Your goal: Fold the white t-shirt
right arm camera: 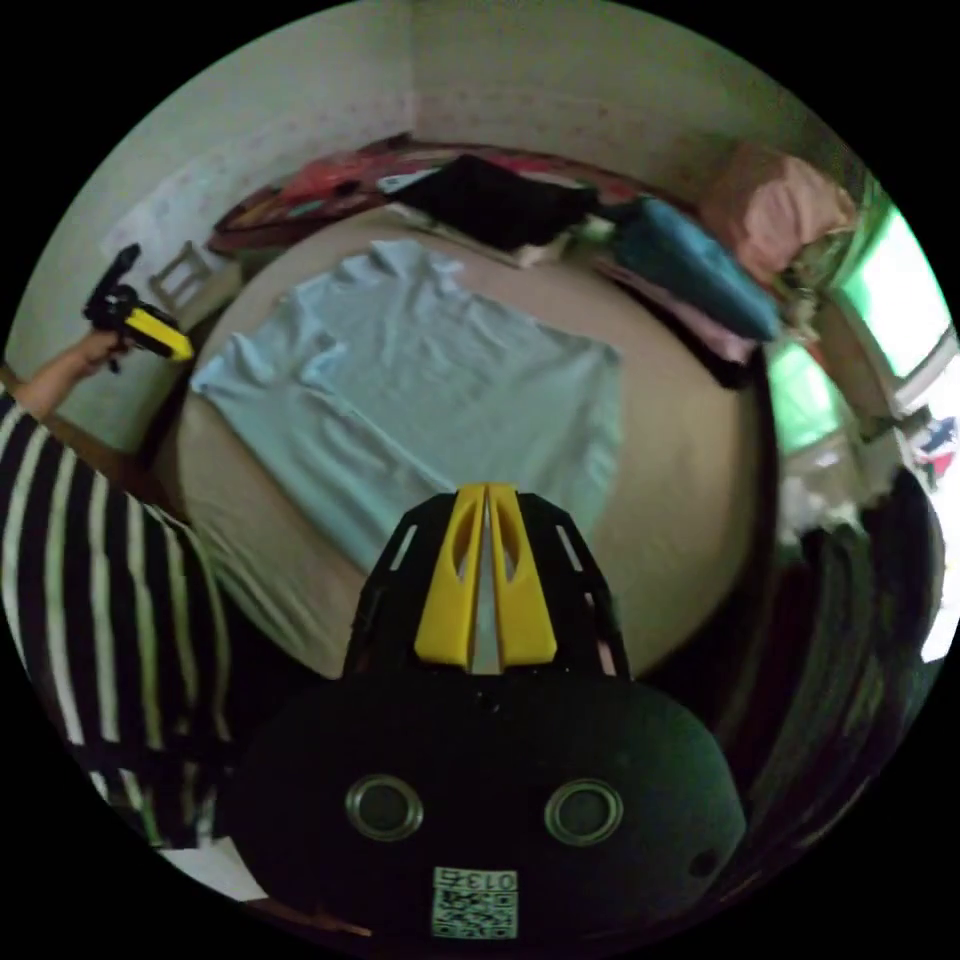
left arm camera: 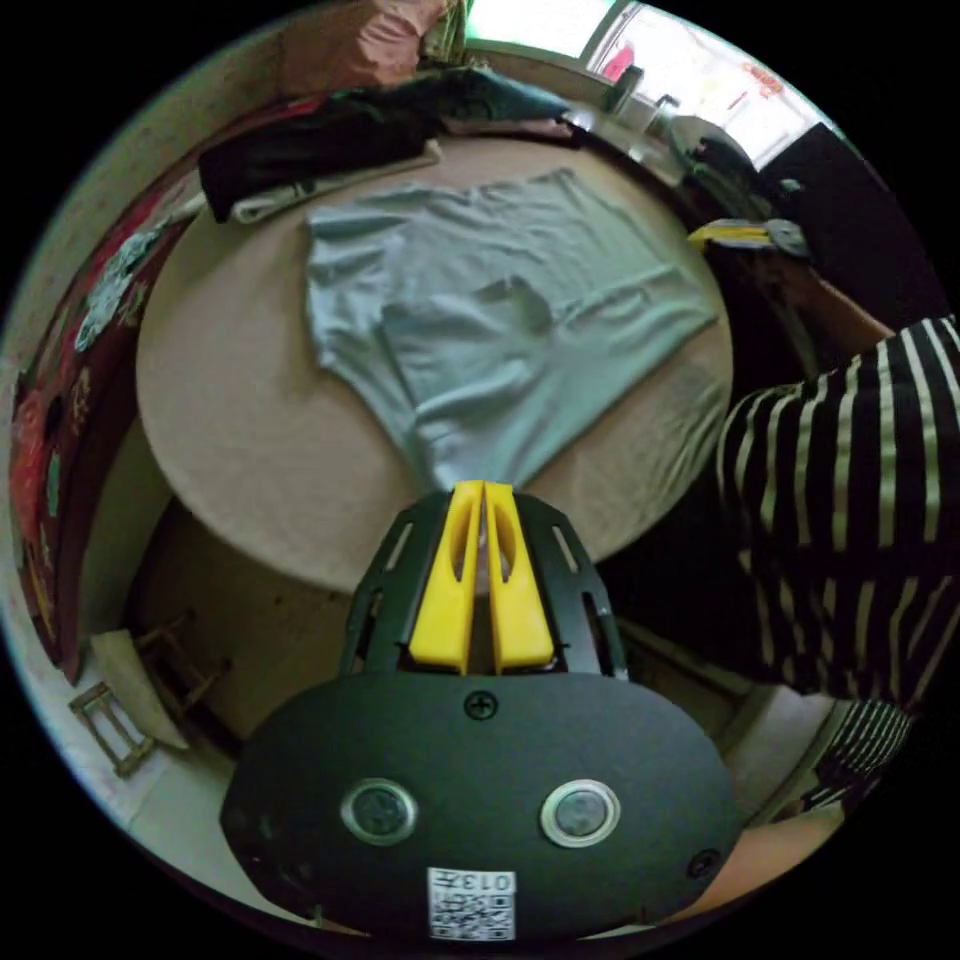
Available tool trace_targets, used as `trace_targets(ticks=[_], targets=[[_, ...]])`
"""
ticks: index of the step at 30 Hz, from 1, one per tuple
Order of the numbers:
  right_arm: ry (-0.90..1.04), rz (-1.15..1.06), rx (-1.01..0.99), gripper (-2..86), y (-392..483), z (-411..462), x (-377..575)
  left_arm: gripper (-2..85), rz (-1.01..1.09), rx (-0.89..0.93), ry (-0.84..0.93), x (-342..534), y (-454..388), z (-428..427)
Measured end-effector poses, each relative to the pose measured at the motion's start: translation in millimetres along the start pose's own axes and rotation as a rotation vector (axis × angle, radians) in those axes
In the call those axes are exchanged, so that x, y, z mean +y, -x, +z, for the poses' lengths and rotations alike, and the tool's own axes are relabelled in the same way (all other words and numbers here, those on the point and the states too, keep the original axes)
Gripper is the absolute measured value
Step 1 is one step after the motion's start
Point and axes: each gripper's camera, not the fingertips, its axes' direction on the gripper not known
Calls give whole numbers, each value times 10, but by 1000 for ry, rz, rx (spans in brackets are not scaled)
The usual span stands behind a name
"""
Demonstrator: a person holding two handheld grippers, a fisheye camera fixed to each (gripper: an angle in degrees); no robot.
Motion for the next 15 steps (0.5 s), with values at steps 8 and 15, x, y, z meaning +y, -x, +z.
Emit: trace_targets(ticks=[8, 15], targets=[[28, -412, -189, 29, 1014, 537, -1475, -3, -80, -16, 78, 185, 17, 330], [45, -547, -271, 80, 1552, 889, -2542, -3, -179, 1, 66, 529, 251, 278]])
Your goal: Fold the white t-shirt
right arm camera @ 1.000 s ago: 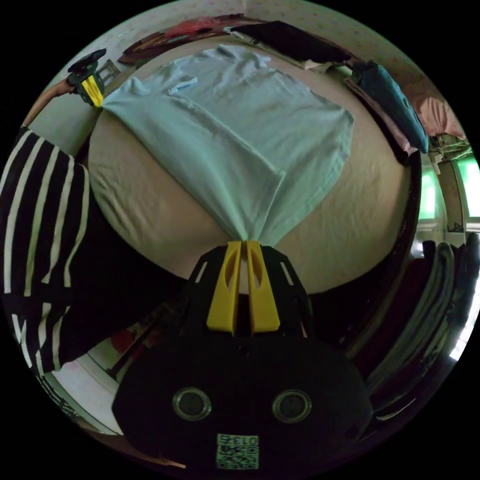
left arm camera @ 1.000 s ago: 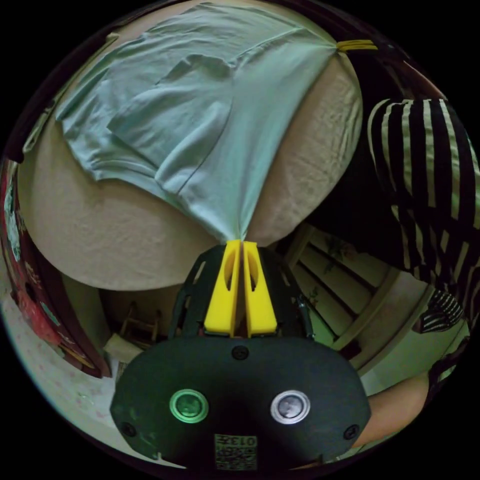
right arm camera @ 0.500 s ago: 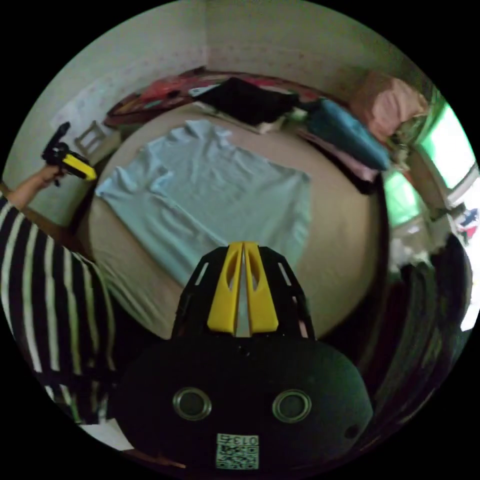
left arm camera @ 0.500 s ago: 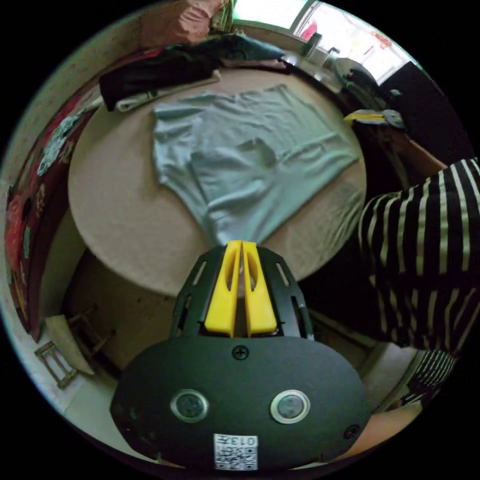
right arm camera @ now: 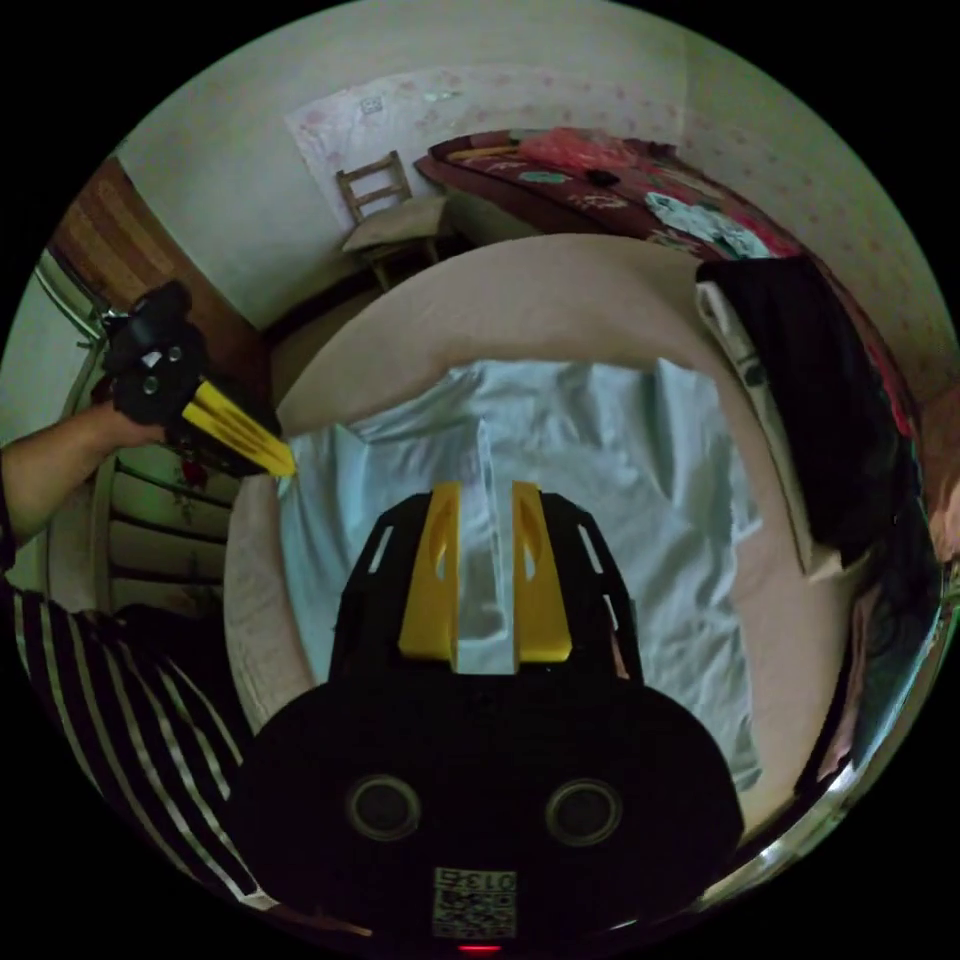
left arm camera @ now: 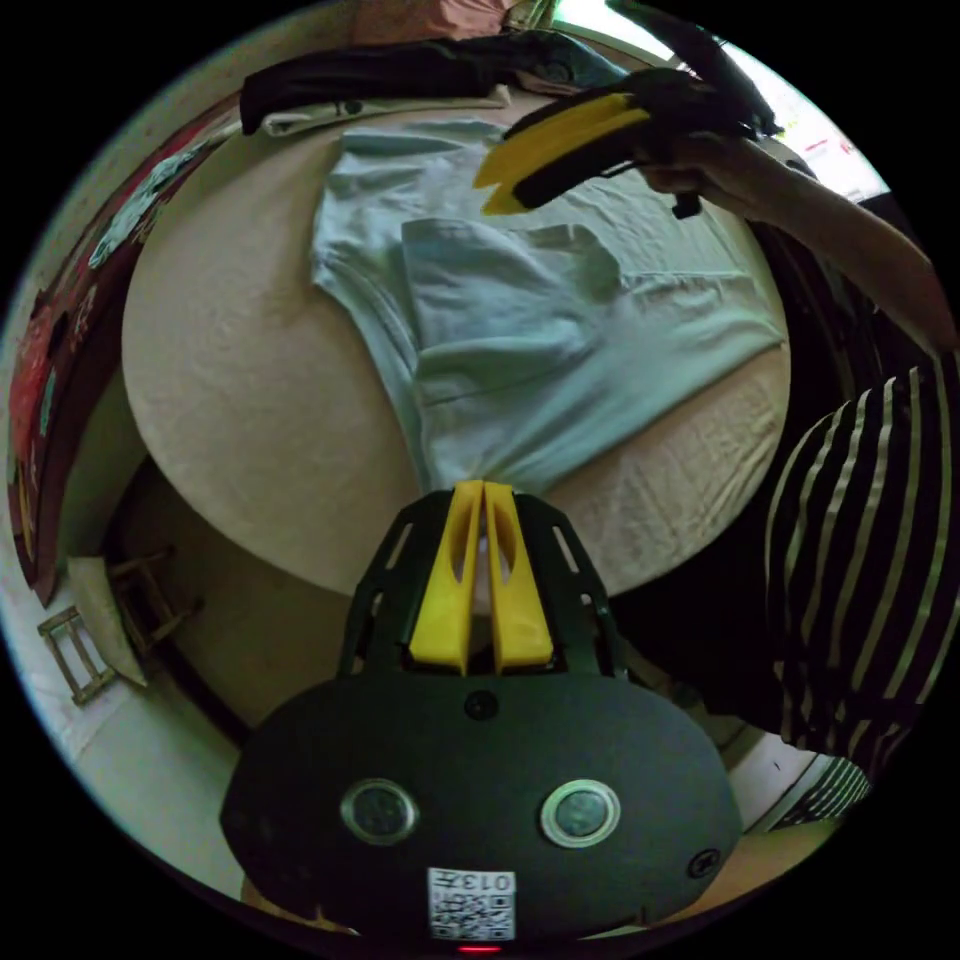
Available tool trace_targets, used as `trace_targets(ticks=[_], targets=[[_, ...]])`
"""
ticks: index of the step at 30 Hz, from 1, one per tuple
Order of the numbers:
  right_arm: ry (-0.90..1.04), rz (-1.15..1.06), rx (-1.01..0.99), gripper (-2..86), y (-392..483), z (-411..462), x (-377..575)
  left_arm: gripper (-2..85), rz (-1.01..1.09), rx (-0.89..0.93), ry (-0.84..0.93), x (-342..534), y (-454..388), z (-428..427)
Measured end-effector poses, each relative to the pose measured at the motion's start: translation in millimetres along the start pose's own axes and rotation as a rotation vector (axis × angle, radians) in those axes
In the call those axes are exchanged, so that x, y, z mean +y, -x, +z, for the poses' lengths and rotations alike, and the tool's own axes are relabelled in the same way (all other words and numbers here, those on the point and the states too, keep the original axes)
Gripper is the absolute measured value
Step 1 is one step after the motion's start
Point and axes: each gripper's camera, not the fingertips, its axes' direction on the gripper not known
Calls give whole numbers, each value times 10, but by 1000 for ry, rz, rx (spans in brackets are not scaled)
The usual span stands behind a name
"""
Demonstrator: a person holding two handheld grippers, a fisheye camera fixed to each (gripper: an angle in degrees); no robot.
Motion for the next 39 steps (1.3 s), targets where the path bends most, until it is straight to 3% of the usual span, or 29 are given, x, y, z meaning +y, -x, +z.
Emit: trace_targets(ticks=[8, 13, 20, 24, 30, 34, 39], targets=[[111, -148, -11, 27, 15, 310, -618, -4, 13, -41, 20, 246, 113, -84], [27, 18, -28, 14, -278, 90, -621, -4, -70, 75, -53, 524, 372, -130], [21, 7, -77, 12, -263, 89, -655, -3, -132, 71, -74, 832, 486, -431], [3, -63, -23, 11, -88, 7, -701, -3, -96, 143, -225, 788, 451, -657], [-54, -167, 123, 10, 269, -259, -593, -4, -94, 92, -151, 496, 551, -381], [-174, -277, 265, 10, 720, -518, -229, -4, -158, 48, -173, 676, 656, -388], [-160, -380, 380, 12, 1355, -401, 267, -3, -193, 63, -190, 906, 703, -360]])
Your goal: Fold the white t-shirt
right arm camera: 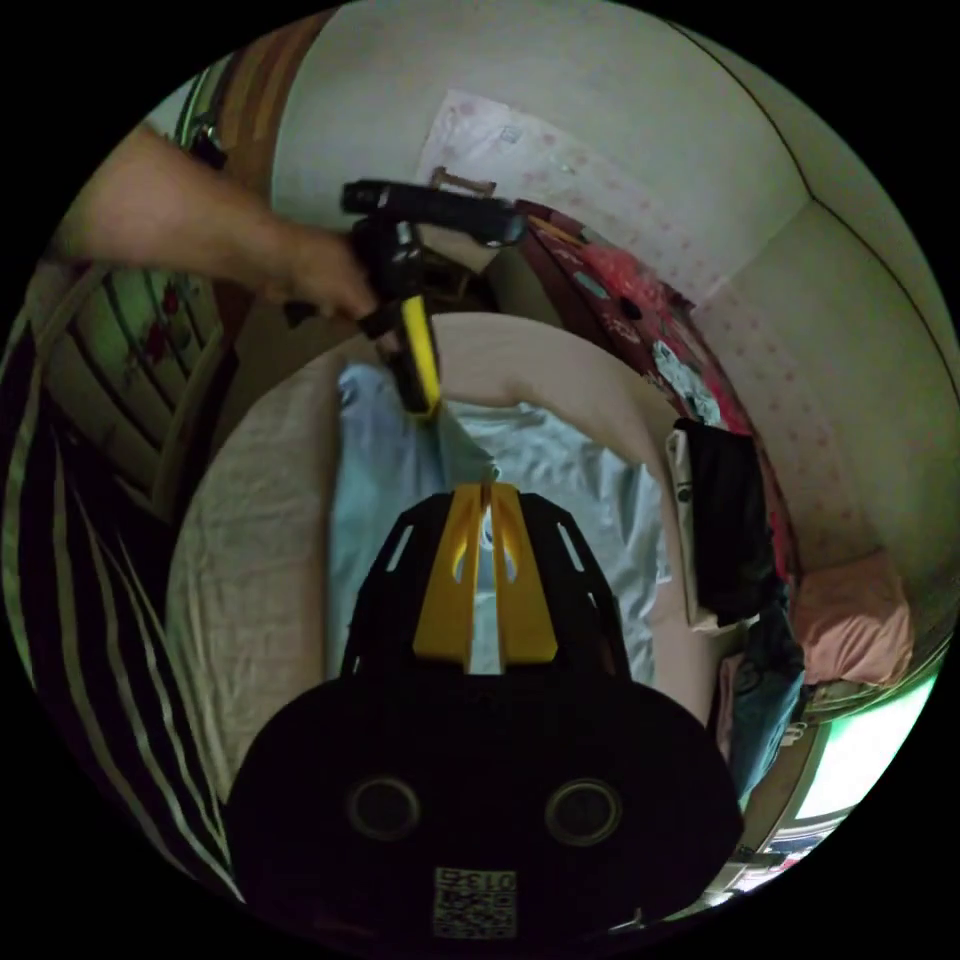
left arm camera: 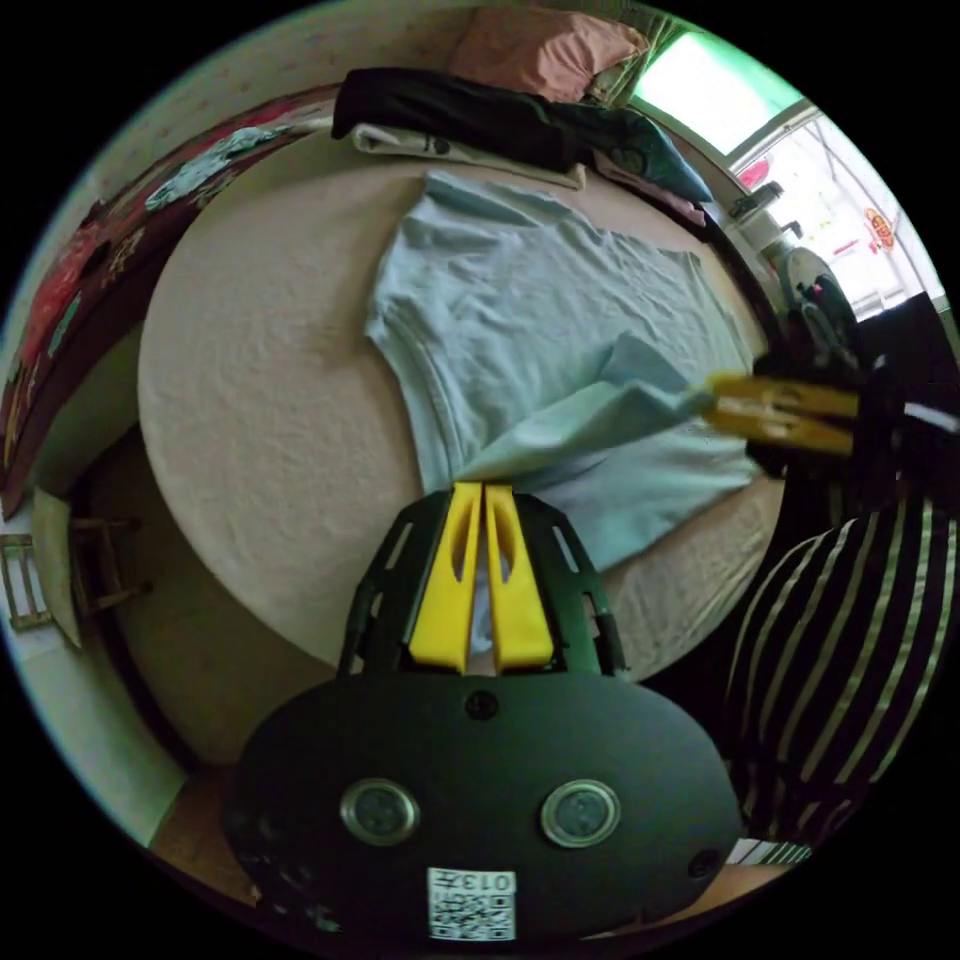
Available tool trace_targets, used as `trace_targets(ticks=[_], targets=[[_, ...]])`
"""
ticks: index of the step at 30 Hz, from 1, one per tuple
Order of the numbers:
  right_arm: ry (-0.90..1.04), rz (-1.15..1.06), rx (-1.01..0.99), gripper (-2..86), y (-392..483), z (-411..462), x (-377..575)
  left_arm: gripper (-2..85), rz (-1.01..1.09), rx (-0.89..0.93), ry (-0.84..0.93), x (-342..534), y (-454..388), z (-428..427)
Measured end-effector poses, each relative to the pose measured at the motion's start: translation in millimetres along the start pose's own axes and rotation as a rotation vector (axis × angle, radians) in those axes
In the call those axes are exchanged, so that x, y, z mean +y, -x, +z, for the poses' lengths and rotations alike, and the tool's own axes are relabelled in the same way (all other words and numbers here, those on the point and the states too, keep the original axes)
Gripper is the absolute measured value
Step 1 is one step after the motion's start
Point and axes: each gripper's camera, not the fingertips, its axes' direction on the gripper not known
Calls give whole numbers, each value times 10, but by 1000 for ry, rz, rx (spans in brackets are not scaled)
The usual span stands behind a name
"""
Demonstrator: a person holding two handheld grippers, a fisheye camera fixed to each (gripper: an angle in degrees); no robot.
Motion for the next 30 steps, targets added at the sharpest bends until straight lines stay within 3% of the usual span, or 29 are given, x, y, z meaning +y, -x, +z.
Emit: trace_targets(ticks=[6, 12, 15, 21, 27, 30], targets=[[188, -79, -24, 19, 682, 235, 258, -1, -59, 70, -42, 175, 92, -51], [124, 177, -80, 37, 160, -98, 633, 11, 0, -99, -102, 419, -54, -406], [124, 350, -75, 59, -331, 1, 786, 48, 166, -173, -199, 356, -339, -562], [116, 683, -398, 66, -1071, 449, 1107, 64, 409, -135, -16, 42, -614, -218], [231, 684, -436, 36, -1110, 718, 1354, 14, 362, -85, 55, -24, -581, -69], [192, 731, -390, 22, -1141, 628, 1521, 6, 311, -72, 49, -3, -556, -82]])
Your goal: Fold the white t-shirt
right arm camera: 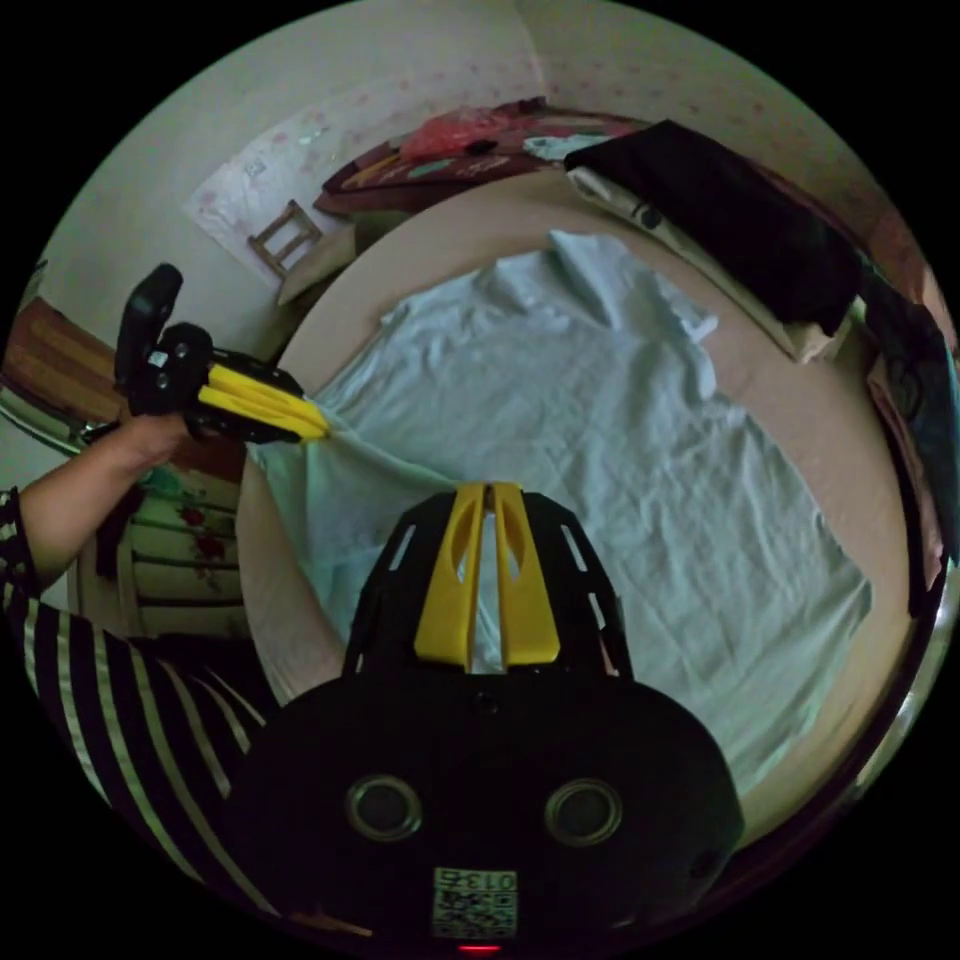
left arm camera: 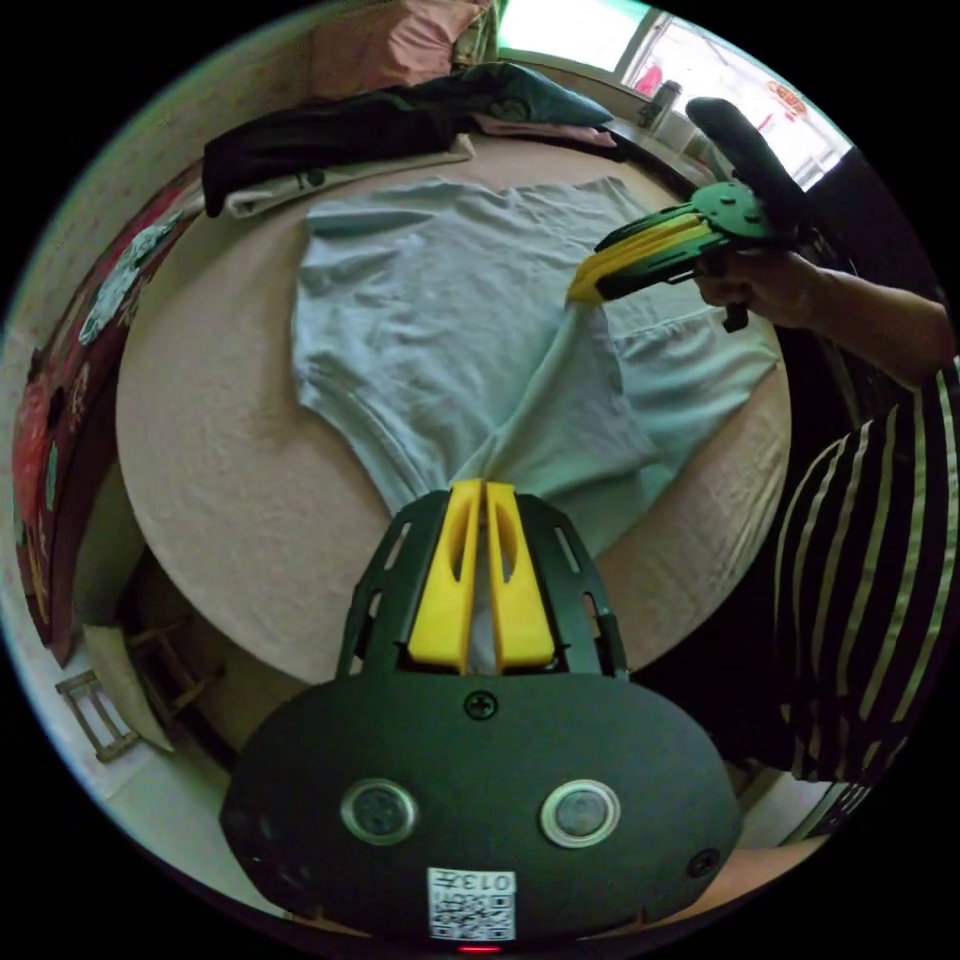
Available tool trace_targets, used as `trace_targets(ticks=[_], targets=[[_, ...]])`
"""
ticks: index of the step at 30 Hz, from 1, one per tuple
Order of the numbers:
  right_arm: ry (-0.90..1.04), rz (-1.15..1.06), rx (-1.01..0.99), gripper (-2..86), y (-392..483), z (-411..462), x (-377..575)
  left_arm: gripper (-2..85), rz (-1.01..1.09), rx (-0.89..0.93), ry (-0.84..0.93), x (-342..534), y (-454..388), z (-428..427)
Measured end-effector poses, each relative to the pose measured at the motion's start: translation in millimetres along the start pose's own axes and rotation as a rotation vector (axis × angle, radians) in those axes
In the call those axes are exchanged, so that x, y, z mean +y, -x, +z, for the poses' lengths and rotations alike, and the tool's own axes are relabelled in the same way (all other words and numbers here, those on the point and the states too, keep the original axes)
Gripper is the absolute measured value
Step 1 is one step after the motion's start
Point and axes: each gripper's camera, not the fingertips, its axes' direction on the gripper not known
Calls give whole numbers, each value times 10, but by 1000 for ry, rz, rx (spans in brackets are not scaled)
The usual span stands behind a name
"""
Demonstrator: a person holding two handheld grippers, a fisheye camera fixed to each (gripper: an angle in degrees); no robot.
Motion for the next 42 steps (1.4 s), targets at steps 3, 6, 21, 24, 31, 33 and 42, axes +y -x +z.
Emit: trace_targets(ticks=[3, 6, 21, 24, 31, 33, 42], targets=[[-95, 110, -27, 12, -230, -104, 178, 3, -64, -14, -23, 59, -9, -21], [-99, 229, -55, 10, -481, -123, 388, 3, -127, -3, -54, 138, -7, -42], [-78, -134, 87, 56, -250, -36, 399, 11, 33, -88, 19, -355, -194, -178], [25, -160, 68, 34, -318, 155, 329, 7, 35, -30, 45, -419, -139, -145], [-6, -54, 106, 13, -523, 68, 648, -1, -72, -12, 31, -479, -29, -168], [-10, -12, 97, 14, -588, 111, 735, -2, -109, -10, -1, -485, 3, -186], [-186, 6, 101, 12, -666, -390, 1201, -2, -73, -53, -92, -248, -233, -542]])
